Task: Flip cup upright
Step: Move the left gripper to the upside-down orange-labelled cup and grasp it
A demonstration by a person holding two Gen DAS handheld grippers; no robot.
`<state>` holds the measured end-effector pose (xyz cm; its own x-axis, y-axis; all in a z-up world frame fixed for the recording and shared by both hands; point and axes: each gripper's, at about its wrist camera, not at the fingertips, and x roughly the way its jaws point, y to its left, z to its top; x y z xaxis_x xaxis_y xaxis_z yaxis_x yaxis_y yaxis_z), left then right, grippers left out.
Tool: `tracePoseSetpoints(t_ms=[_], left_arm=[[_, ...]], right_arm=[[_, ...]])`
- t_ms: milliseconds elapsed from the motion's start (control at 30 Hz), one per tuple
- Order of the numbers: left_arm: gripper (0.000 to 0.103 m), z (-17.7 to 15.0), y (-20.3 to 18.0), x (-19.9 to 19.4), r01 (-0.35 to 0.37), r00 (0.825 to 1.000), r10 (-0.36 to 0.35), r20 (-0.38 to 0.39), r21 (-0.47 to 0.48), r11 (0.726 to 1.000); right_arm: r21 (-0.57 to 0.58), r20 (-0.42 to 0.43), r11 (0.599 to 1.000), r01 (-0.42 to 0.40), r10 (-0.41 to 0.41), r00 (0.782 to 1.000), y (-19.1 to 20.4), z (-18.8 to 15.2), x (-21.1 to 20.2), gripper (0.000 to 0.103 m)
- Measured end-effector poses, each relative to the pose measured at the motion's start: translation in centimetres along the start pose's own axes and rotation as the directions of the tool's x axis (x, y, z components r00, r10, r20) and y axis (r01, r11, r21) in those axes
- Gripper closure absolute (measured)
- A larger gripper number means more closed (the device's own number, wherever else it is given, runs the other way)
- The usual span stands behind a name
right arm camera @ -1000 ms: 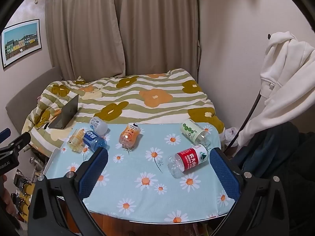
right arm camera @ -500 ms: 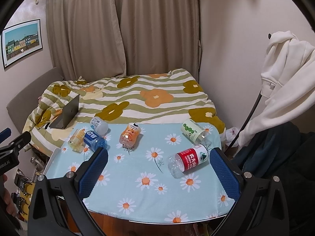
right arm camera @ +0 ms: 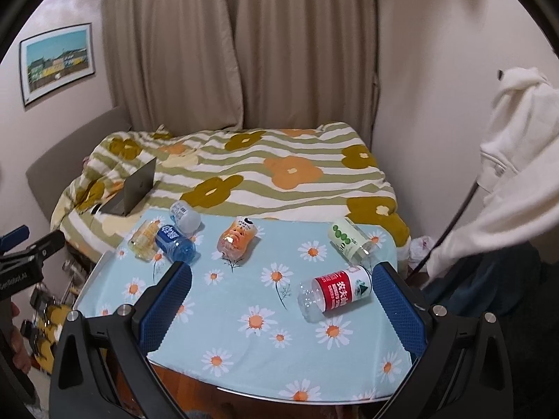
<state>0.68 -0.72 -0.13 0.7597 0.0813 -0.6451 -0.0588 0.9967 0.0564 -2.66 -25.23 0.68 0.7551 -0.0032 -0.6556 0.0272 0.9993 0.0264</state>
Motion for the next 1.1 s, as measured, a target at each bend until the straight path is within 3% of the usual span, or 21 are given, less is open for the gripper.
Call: tracePoseSetpoints(t_ms=[200,567,867,1100], left_arm=[[0.0,0.7,0.8,3.7,-0.023,0.999,0.024,-0.042,0.017,1.0],[0.0,2.4,4.2,14.9,0.025,0.984,-0.009,-0.177,0.091,0.996],[0.0,2.6,5.7,25.3,0.119,0.949,-0.07,-0.307,0.143,0.982],[0.0,1.7,5.9,31.0,0.177,0.916,-0.096,-0.389,0.177,0.968]], right_arm=[[-0.01,-0.041,0.998,-0.06,0.06,0.997,0.6,0.2,3.1,0.0],[0.049,-0.099,0.999,-0.022,0.027,0.995,3.4,0.8,9.7,0.0],[0.095,-0.173,0.994,0.06,-0.043,0.984,6.7,1.9,16.0,0.0],[0.105,-0.21,0.99,0.096,-0.073,0.975,9.1,2.5,20.1,0.0]])
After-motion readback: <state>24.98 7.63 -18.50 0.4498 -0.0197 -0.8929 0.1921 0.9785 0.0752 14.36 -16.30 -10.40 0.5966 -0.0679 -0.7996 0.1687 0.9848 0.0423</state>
